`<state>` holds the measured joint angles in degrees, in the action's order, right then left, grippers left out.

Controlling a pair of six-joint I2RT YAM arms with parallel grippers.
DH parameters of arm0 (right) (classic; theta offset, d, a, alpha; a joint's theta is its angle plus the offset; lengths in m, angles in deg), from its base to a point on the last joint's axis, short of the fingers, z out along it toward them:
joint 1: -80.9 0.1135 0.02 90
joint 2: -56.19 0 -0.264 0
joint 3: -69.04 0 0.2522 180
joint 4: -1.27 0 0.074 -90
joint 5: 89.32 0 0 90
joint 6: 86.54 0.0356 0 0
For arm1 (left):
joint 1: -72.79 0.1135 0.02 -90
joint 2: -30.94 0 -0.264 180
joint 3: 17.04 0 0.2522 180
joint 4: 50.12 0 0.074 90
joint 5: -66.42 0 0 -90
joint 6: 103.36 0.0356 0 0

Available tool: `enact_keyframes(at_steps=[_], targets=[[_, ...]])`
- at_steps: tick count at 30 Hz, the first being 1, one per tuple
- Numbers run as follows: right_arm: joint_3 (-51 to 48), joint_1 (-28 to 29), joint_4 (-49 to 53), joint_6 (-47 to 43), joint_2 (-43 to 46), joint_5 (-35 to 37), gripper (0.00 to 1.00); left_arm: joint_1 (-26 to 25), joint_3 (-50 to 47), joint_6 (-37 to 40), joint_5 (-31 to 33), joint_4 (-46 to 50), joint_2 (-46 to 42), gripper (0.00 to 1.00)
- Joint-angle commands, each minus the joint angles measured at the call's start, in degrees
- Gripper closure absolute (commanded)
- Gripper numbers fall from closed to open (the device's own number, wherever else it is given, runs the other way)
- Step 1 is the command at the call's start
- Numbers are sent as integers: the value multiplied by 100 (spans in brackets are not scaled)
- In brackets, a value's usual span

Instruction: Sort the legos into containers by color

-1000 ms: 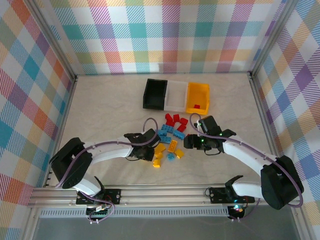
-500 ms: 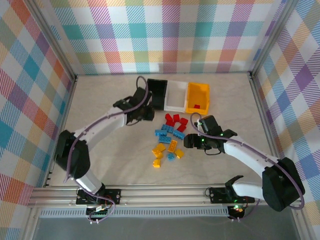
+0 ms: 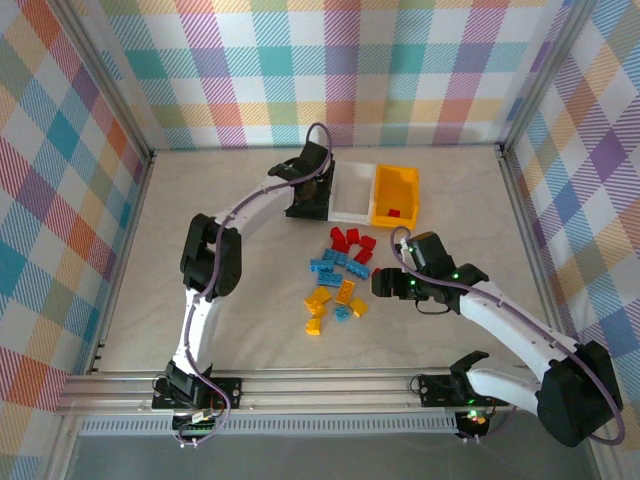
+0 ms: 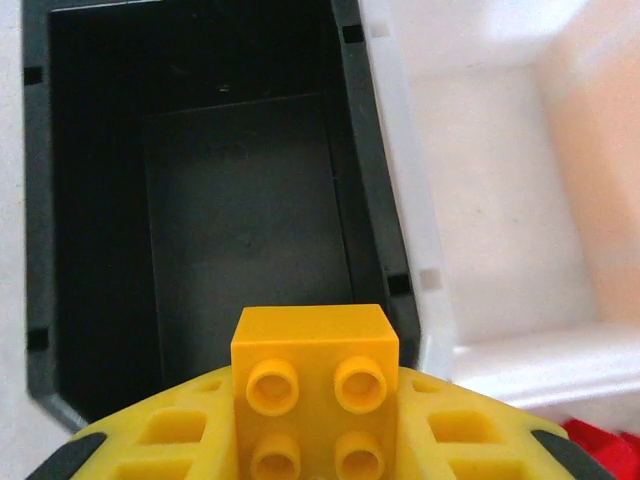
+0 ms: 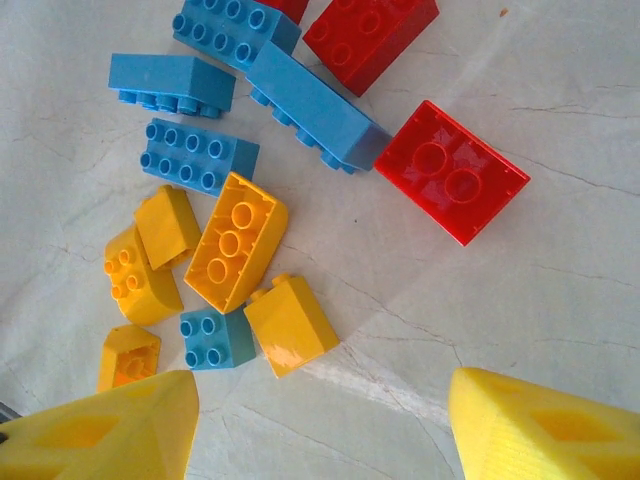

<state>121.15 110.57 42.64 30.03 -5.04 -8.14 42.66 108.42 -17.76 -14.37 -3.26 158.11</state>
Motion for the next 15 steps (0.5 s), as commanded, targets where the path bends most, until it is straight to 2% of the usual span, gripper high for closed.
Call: enact_keyframes(at_steps=[1,7,15], targets=[[-76,30,157,-20,170,73,33,130,316,159,127,188,146,75],[-52,29,142,32,106,31,33,208,538,195,86,243,349,70],[-28,28,156,127,135,9,33,255,625,185,-108,294,394,55]])
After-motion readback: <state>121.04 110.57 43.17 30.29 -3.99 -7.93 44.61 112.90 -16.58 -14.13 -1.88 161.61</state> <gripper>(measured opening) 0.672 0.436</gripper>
